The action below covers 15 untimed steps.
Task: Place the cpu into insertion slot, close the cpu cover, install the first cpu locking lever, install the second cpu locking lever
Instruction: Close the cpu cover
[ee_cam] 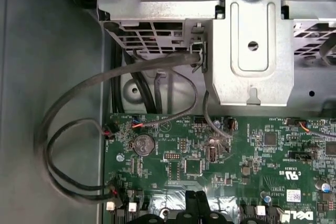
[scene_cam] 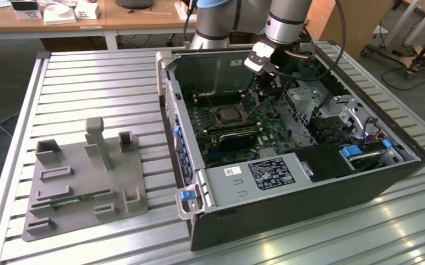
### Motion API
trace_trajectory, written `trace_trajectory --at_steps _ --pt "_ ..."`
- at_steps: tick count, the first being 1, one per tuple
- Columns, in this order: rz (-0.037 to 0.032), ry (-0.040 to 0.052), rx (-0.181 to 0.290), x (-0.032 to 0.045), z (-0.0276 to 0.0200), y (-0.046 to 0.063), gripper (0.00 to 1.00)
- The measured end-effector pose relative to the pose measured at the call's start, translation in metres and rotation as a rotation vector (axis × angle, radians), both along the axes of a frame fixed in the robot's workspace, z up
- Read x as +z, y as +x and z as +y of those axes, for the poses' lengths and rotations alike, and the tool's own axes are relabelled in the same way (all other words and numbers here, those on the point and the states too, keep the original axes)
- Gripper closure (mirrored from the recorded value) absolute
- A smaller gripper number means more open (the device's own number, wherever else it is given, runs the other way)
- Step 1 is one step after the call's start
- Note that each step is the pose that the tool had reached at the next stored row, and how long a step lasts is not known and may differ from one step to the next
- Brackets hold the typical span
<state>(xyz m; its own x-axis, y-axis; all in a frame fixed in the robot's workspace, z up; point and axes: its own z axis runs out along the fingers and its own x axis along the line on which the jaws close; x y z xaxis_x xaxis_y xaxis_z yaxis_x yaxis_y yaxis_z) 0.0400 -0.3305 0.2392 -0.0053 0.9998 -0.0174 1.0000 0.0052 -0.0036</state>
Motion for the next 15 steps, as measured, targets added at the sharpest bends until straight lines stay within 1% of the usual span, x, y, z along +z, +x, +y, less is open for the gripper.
trace_trajectory --at_steps 5,15 --pt "0.0001 -0.0002 0.000 0.0001 0.0001 -0.004 0.90" --pt "0.0001 -0.0001 0.000 0.0003 0.0000 -0.019 0.90"
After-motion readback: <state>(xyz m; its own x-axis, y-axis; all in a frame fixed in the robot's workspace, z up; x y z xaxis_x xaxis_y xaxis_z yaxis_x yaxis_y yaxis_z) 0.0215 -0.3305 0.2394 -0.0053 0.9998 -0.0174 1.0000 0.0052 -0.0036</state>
